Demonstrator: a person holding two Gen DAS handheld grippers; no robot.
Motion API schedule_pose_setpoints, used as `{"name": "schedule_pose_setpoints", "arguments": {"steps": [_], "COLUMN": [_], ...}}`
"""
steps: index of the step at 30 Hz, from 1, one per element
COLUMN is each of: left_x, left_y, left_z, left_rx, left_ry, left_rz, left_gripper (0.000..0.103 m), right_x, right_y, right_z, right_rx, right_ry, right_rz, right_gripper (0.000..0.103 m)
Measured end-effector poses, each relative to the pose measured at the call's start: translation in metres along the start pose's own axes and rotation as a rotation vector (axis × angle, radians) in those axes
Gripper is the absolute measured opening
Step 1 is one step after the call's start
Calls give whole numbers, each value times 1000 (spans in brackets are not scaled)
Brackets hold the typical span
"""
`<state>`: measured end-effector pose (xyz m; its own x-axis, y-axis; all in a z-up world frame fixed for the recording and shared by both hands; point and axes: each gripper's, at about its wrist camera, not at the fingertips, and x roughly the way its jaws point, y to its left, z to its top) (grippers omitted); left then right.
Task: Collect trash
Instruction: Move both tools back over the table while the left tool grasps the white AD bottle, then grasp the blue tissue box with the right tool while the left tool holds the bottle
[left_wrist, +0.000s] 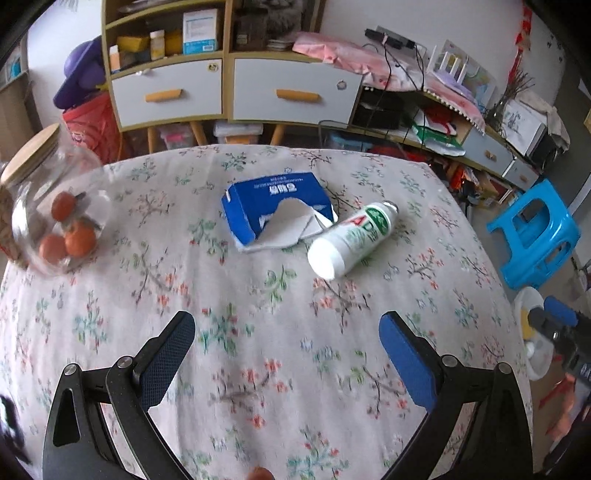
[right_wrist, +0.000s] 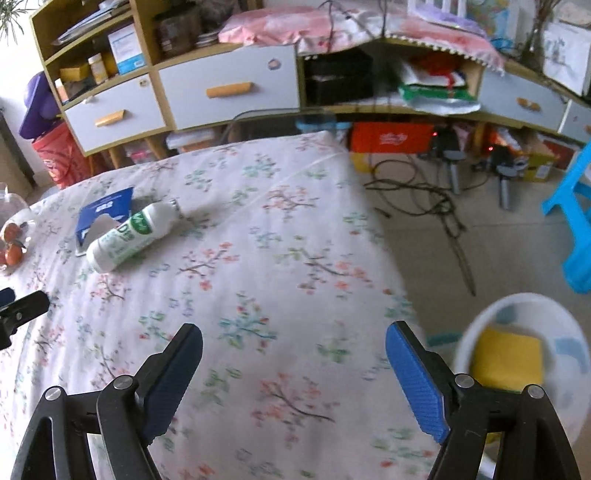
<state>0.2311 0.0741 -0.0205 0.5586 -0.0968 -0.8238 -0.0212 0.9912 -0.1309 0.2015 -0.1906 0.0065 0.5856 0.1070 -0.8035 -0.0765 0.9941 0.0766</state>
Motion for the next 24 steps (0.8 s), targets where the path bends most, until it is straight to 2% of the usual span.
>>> {"name": "schedule_pose_setpoints", "arguments": {"steps": [4, 7, 10, 15, 18, 20, 24], "left_x": [18, 39, 56, 77, 88, 93, 85], "left_y": [-14, -28, -44, -66, -74, -81, -82], "left_z": [19, 31, 40, 51, 51, 44, 28], "left_rx": [51, 96, 140, 202, 206, 235, 235], "left_ry": [18, 66, 93, 111, 128, 147, 131], "left_rz": [-32, -69, -98, -86, -83, -63, -14], "left_gripper": [100, 93, 90, 85, 69, 44, 42], "right_x": [14, 23, 31, 34, 37, 40, 39], "right_y": [8, 8, 6, 2, -4, -8, -16], "right_z": [3, 4, 5, 6, 6, 6, 5], "right_rx": [-3, -8, -18, -50, -47, -41, -19], "right_ry": [21, 39, 58, 61, 69, 78, 83], "right_rz": [0, -9, -15, -23, -28, -29, -25], "right_gripper": [85, 85, 85, 85, 85, 85, 85]}}
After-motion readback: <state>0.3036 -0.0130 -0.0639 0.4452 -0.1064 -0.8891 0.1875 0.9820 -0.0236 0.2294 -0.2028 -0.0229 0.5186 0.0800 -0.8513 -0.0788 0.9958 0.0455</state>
